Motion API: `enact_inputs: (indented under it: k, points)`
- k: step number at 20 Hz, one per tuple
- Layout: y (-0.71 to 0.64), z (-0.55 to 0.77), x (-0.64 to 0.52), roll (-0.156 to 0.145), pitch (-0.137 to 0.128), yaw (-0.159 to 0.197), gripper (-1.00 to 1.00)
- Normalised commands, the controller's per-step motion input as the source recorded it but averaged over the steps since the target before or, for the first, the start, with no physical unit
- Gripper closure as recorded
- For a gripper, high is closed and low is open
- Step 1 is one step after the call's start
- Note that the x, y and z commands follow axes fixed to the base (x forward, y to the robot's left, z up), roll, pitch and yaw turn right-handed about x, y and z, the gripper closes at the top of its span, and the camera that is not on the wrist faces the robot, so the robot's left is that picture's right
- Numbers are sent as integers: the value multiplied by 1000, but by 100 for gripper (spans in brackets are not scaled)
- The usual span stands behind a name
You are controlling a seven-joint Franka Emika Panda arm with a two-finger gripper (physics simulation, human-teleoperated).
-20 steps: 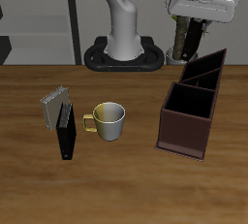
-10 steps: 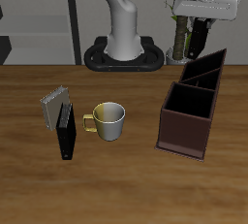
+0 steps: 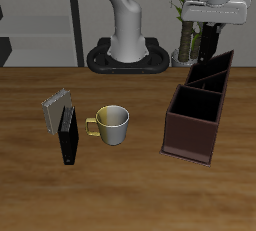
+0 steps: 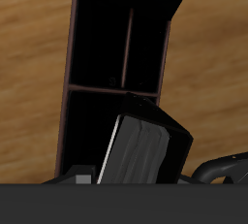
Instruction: Place the left black book into the left desk caddy's left compartment
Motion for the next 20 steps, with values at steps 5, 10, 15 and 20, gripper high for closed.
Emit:
enact_inputs:
  k: [5, 10, 15, 20]
  points:
    - [37, -104, 80, 29, 29, 14, 100]
    - [50, -158, 113, 2, 25, -10, 100]
    - [132, -171, -48, 22, 51, -28, 100]
    - [181, -208, -59, 52, 33, -25, 100]
